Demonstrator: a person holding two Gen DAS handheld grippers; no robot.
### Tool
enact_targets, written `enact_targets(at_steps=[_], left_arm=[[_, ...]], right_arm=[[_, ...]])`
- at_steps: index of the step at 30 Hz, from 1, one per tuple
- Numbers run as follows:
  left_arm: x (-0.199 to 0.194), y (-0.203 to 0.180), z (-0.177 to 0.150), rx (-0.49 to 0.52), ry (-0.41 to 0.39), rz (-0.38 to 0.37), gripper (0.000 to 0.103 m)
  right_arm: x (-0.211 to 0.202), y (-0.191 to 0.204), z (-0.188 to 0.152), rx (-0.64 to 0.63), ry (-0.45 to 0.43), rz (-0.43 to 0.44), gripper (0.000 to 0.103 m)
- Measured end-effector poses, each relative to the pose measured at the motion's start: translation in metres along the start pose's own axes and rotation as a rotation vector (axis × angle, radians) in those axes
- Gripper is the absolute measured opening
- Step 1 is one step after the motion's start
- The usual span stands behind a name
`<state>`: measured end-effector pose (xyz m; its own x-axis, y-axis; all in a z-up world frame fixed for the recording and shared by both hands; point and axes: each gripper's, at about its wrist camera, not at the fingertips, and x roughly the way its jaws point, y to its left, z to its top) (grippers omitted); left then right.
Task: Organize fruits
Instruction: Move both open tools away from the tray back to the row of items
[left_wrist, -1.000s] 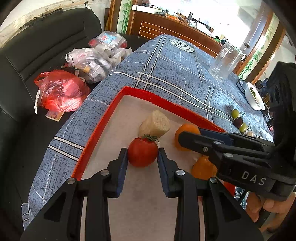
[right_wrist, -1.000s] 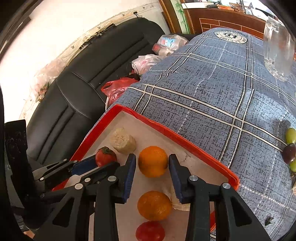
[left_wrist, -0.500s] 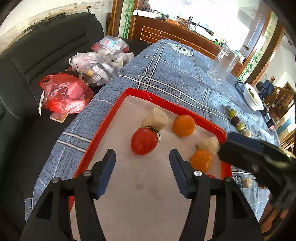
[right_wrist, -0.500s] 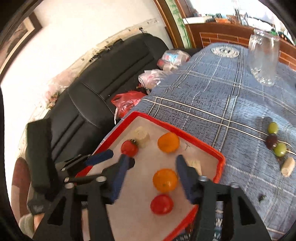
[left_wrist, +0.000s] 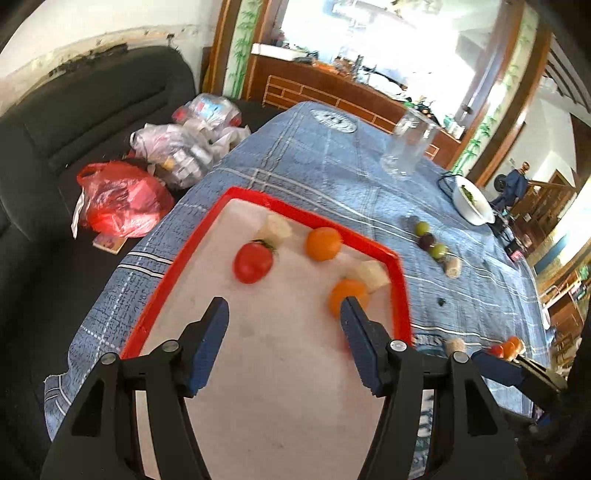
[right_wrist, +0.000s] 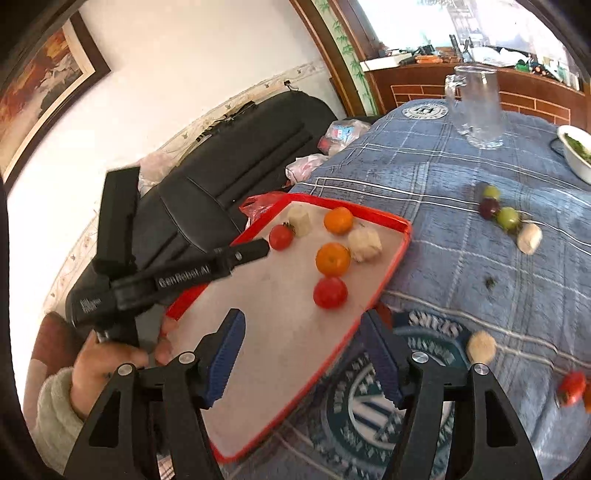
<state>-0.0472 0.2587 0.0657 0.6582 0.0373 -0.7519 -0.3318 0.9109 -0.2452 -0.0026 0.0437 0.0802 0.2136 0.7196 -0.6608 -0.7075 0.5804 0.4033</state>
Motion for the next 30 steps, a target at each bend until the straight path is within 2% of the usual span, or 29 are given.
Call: enact_targets(at_steps=[3,7,10,20,28,30], left_arm=[[-0.013,-0.008,-0.004,0.005,-0.018,-0.031,0.067],[-0.026,-0.019,-0.009,0.018,-0.036,-0.064,0.068],[-0.032,-0.034,-0.013,0.049,-0.032,-0.086,0.073],[-0.033,-0.085,-0.028,0.148,-0.003,-0.156,0.073],[-0.026,-0.113,-0.04,0.196,0.03,-0.193,0.073],[-0.024,-0.123,-0.042,0.216,0.041,-0.2,0.073]], right_arm=[[-0.015,-0.001,-0.013,-0.001,-0.023,-0.031,0.071],[-0.036,-0.008,-0.031,0.005,-0.045,-0.066,0.072],[-0.052,-0.02,-0.046,0.038,-0.062,-0.075,0.072],[-0.081,-0.052,-0.07,0.103,-0.084,-0.146,0.073],[-0.104,-0.087,-0.09,0.207,-0.1,-0.192,0.073],[-0.111,-0.097,-0.09,0.226,-0.113,-0.231,0.073]])
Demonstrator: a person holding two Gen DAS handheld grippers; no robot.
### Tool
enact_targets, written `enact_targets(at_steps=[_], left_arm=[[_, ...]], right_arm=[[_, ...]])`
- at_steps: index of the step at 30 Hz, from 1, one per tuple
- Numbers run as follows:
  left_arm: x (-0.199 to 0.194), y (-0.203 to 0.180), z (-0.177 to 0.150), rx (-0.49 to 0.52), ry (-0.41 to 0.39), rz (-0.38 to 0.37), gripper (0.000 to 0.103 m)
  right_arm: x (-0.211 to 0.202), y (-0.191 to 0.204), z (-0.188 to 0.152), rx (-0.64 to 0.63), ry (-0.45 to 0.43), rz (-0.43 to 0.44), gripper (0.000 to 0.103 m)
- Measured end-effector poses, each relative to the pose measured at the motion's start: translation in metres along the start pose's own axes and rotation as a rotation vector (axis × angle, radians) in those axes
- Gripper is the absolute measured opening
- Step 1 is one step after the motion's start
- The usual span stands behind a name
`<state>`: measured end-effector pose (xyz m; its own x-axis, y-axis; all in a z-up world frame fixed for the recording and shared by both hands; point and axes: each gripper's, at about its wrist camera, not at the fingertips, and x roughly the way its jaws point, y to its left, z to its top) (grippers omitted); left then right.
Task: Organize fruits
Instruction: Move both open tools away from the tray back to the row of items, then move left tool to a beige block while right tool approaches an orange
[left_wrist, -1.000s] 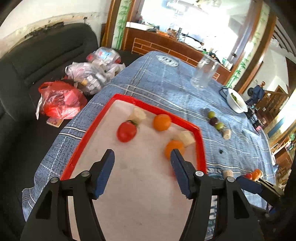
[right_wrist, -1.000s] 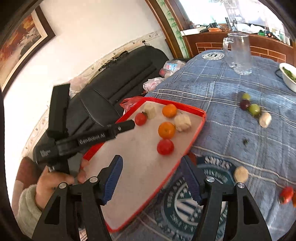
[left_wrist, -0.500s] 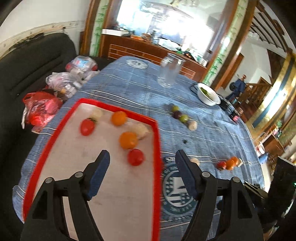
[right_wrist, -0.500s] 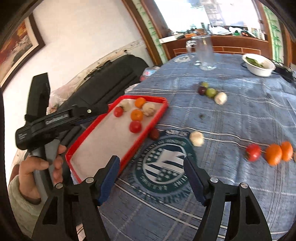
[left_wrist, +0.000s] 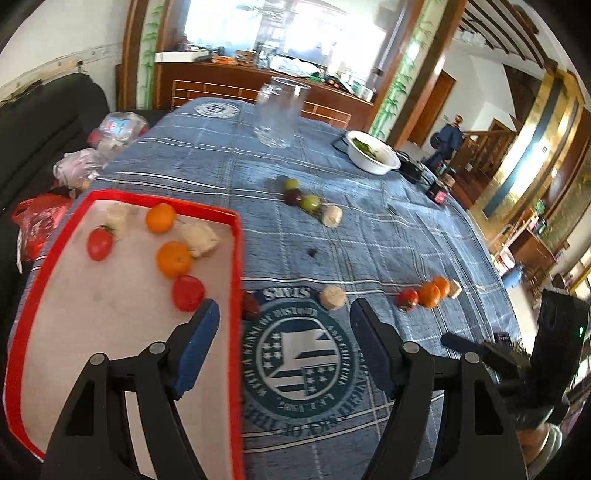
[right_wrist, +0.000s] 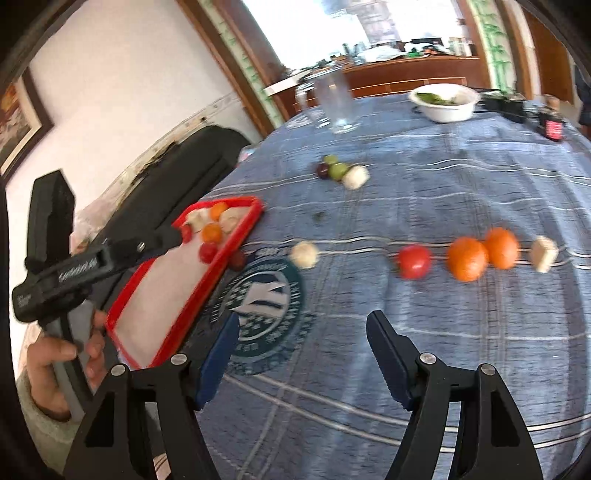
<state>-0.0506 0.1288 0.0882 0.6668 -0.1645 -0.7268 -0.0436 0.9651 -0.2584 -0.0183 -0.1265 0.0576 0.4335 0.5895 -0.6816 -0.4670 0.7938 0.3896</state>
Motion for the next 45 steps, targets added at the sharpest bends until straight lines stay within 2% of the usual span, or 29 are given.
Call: enact_targets(at_steps=[12,18,24,28,30,33,37,45], left_arm=[[0.036,-0.04,-0.002,0.075,0.069,-0.028,0.073],[0.057,-0.053,-0.009,0.101,0.106,-0.006,0.073],[0.069,-0.056,-0.011,0.105,0.126,-0.001,0.073],[0.076,-0.055,-0.011,0.105,0.128,0.008,0.073],[0.081,-0.054,-0.011,0.097,0.136,0.003,0.073],[0.088,-0.055,-0.012,0.105,0.148,0.01,0.073],[0.094,-0.059,-0.014,0.125,0.153,0.021,0.073],[0.107,-0.072,-0.009,0.195,0.149,0.044,0.073]], right_arm=[[-0.029,-0.047,0.016,0.086,-0.073,-0.091,0.072],[-0.033,-0.066,0.016,0.087,-0.06,-0.163,0.058],[-0.039,-0.095,0.015,0.15,-0.066,-0.201,0.057],[-0.039,-0.113,0.019,0.175,-0.064,-0.256,0.056],[-0.034,-0.124,0.021,0.199,-0.05,-0.274,0.048],[-0.03,-0.137,0.024,0.221,-0.048,-0.29,0.047],[-0.033,-0.14,0.025,0.236,-0.061,-0.266,0.046],[-0.024,-0.124,0.027,0.203,-0.033,-0.206,0.044]])
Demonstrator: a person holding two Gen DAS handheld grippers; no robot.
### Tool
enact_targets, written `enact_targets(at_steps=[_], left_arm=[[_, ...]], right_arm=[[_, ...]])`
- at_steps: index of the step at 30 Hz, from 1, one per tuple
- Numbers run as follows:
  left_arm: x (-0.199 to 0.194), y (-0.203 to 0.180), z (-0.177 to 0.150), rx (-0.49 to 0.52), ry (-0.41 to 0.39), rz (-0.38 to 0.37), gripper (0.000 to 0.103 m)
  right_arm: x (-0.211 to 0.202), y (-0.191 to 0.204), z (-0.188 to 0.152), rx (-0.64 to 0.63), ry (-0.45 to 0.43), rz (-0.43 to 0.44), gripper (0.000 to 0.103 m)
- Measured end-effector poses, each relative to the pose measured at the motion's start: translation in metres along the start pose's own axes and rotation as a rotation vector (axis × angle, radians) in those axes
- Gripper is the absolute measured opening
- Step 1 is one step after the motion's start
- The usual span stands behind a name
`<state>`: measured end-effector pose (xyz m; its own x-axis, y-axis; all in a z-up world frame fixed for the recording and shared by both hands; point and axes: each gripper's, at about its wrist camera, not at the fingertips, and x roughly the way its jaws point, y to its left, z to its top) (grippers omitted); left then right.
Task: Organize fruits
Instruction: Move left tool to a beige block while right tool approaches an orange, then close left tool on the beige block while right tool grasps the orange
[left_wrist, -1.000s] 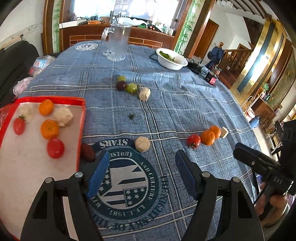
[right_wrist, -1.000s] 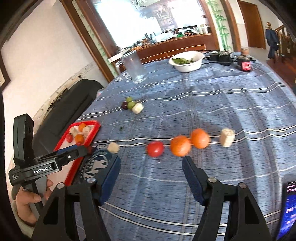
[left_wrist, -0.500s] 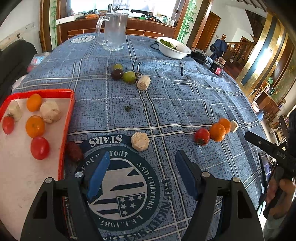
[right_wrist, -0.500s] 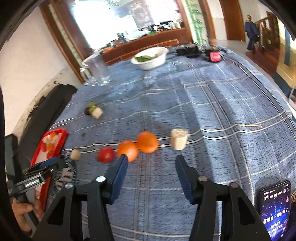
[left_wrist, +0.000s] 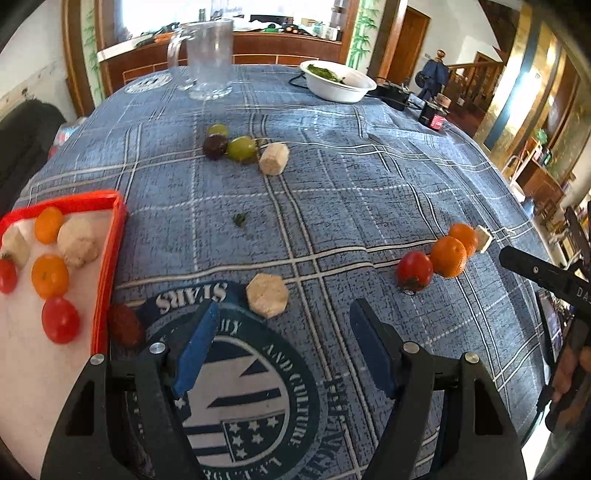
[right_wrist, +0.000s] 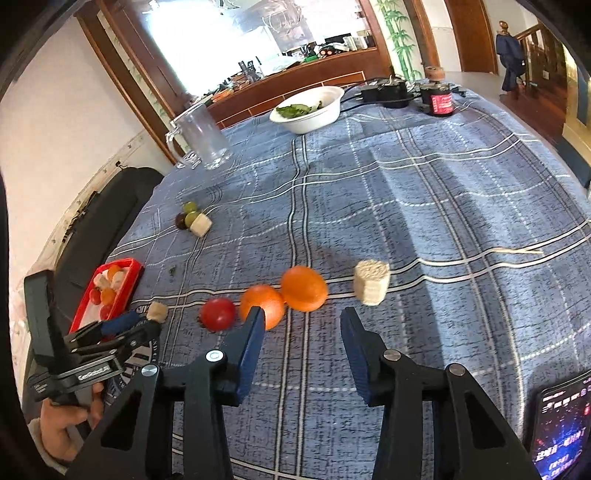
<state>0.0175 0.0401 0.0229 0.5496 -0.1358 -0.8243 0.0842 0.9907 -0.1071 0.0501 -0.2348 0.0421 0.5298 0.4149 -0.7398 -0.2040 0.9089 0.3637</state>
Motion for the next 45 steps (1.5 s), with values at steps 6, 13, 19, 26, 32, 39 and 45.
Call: enact_targets(at_steps=[6,13,19,26,32,39,45], left_arm=[[0.019,0.0,0.005,0.007,0.045,0.014,0.072],[0.023,-0.006,0.005,0.055,0.031,0.063,0.06],[0.018,0.002,0.001,0.047,0.017,0.062,0.046],[0.02,0.0,0.003,0.07,0.017,0.069,0.046],[0.02,-0.005,0.003,0.098,-0.007,0.089,0.028],[0.012,0.0,-0.003,0.069,-0.011,0.055,0.023],[0.008,0.006,-0.008,0.013,-0.011,-0.005,0.023]], right_arm=[[0.009,0.001,-0.003,-0.007,0.035,0.008,0.044],[0.019,-0.007,0.006,0.049,0.02,0.045,0.042],[0.04,-0.018,0.011,0.184,0.044,0.077,0.045],[0.05,-0.027,0.018,0.287,0.022,0.088,0.044],[0.053,-0.027,0.021,0.29,0.019,0.072,0.037],[0.038,-0.028,0.016,0.28,-0.002,0.084,0.036],[0.025,-0.015,0.014,0.248,-0.013,0.113,0.036]])
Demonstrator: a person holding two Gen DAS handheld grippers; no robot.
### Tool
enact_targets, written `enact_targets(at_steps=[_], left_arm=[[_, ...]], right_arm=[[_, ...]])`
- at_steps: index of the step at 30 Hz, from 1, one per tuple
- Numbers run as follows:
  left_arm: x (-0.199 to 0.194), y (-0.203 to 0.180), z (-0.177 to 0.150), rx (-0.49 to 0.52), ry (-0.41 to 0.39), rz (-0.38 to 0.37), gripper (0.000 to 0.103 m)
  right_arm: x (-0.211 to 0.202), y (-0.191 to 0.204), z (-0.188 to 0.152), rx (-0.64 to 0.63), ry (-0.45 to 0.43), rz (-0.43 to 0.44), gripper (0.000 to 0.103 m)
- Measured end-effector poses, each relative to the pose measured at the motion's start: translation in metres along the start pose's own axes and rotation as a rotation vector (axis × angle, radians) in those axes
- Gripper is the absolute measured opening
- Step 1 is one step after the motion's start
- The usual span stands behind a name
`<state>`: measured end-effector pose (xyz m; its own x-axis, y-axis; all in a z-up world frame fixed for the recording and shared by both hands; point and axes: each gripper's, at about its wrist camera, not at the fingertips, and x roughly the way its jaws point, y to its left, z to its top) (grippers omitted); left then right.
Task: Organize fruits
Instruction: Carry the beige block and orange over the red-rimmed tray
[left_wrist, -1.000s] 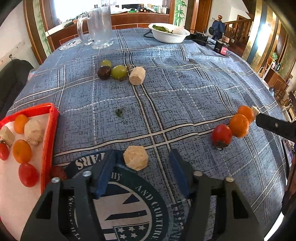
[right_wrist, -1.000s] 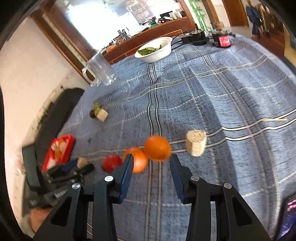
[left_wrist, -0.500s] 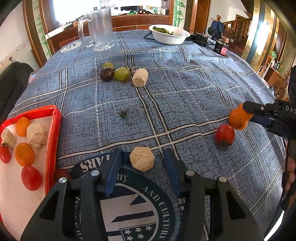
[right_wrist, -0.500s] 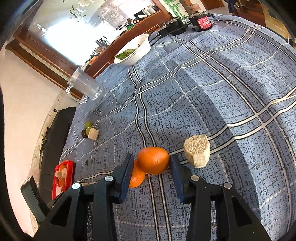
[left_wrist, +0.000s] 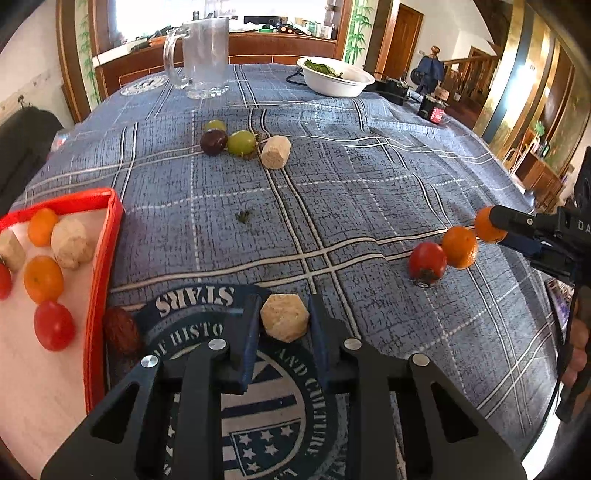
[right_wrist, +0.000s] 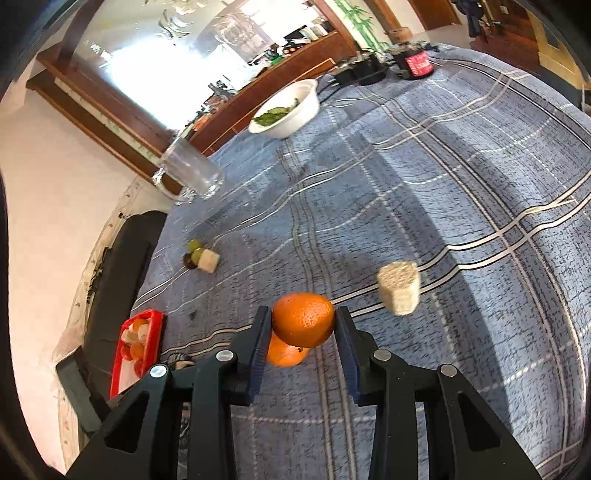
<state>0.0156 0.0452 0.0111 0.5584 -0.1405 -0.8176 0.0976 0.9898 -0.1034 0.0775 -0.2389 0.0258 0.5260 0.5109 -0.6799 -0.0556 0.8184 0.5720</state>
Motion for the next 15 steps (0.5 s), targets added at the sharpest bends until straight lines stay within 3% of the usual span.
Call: enact_targets(at_steps=[15], left_arm=[[-0.044,0.009,-0.004,-0.061,-0.08,-0.04,0.023]], right_arm=[[-0.003,0.046,-0.018,-0.113,0.015,0.044,0.036]])
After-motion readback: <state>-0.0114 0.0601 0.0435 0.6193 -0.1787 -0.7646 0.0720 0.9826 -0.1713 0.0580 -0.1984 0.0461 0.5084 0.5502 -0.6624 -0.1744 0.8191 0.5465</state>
